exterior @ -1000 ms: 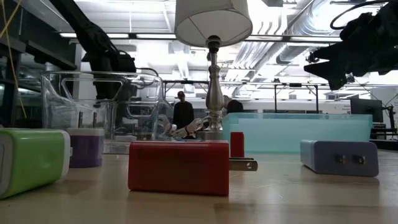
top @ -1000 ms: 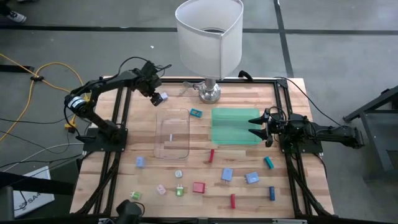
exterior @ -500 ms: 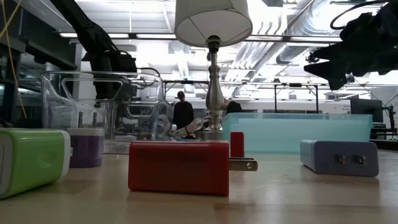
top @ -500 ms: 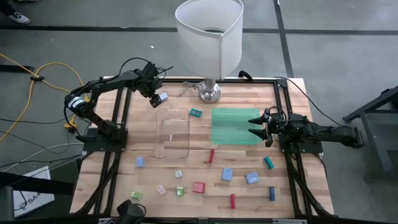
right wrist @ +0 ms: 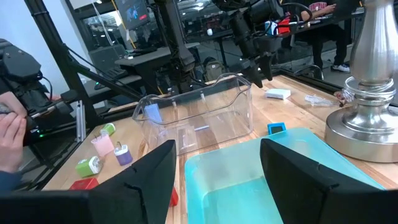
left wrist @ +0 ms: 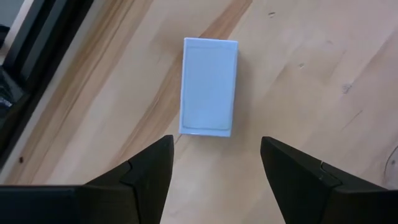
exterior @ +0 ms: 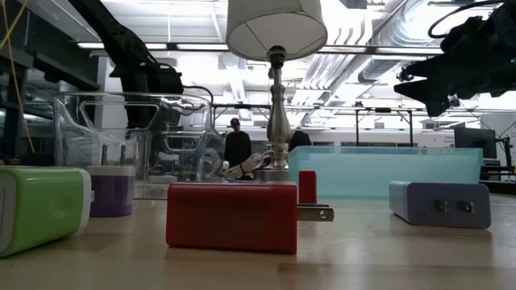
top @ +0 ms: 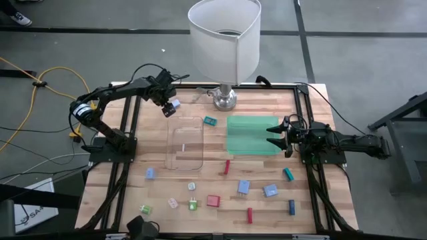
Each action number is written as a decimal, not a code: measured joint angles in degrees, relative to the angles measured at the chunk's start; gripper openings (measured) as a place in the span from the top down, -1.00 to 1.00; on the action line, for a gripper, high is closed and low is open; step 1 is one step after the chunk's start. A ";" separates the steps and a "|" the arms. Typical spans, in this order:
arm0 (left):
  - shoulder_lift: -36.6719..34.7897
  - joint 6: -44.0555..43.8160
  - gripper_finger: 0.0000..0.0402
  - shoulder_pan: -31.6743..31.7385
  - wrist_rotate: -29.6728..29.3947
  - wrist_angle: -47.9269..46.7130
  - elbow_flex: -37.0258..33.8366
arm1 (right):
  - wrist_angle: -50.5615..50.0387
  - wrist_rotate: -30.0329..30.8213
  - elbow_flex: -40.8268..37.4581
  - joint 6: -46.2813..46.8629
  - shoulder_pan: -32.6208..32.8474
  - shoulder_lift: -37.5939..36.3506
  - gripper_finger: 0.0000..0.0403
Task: Pick & Place Office items
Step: Put the white timer into the green bin
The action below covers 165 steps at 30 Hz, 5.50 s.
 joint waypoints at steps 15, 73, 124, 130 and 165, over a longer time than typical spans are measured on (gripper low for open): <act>0.30 4.59 -0.17 2.32 2.12 -4.55 3.93 | 0.01 0.00 0.02 0.00 0.01 0.00 -0.10; 11.47 4.12 -0.17 3.07 3.89 0.24 5.00 | 0.01 0.00 0.00 0.00 0.00 0.02 -0.10; 7.08 1.41 0.26 3.41 7.65 -0.48 6.81 | -0.01 0.00 0.02 0.00 -0.01 0.02 -0.10; 1.90 -2.51 0.26 4.23 7.52 -0.55 6.88 | 0.01 0.00 0.01 -0.02 0.00 0.01 -0.10; -11.26 -17.90 0.26 -40.05 -12.24 0.29 6.88 | 0.00 0.00 0.01 -0.02 -0.01 0.01 -0.10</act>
